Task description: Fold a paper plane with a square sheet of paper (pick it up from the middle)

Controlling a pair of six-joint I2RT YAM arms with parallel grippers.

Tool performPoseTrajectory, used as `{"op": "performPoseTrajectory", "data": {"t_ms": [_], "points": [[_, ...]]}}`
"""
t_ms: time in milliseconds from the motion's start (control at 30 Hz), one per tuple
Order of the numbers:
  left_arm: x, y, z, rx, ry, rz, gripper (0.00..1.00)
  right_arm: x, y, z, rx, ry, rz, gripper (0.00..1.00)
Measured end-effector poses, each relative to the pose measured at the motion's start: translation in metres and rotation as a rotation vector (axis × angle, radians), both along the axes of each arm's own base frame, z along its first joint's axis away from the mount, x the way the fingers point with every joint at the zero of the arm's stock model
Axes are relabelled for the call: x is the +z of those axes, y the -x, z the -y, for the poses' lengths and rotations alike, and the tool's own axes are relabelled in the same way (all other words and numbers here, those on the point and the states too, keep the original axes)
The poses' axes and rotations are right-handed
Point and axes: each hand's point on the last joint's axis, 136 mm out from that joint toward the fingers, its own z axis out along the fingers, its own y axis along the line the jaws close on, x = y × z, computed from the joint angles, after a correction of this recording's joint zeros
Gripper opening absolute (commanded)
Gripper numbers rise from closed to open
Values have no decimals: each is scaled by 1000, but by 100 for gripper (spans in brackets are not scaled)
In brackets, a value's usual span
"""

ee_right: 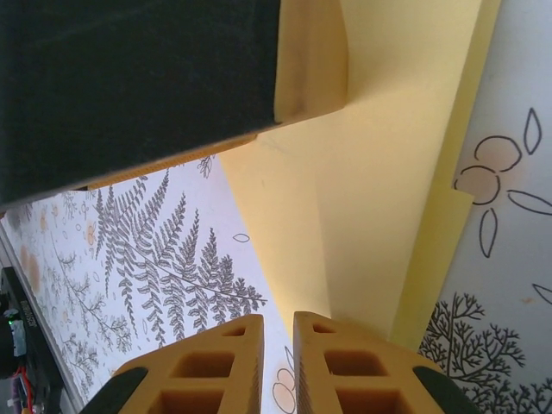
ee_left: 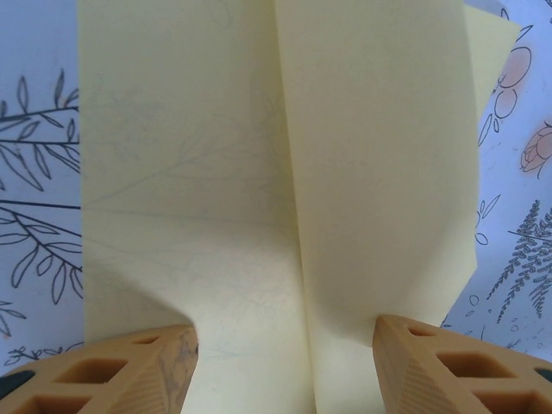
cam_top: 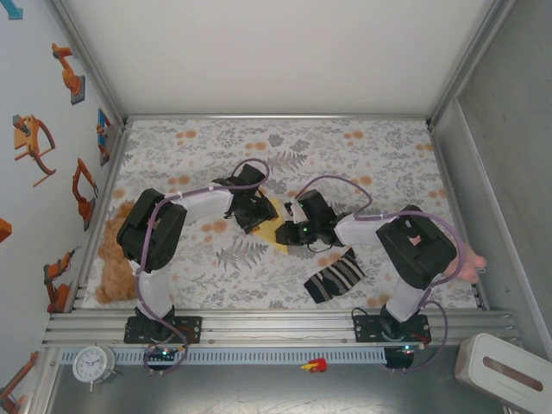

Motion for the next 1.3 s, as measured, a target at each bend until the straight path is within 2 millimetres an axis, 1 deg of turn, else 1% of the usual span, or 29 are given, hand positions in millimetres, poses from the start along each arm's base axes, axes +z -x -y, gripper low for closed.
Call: {"op": "performPoseTrajectory", "data": {"t_ms": [567, 1100, 1300], "points": [[0, 0, 0, 0, -1, -1, 60, -6, -1, 2, -2, 17, 4, 16], [0, 0, 0, -1, -2, -3, 60, -15, 0, 2, 0, 32, -17, 15], [10, -4, 3, -18, 4, 20, 59, -16, 1, 3, 6, 36, -15, 14]]}}
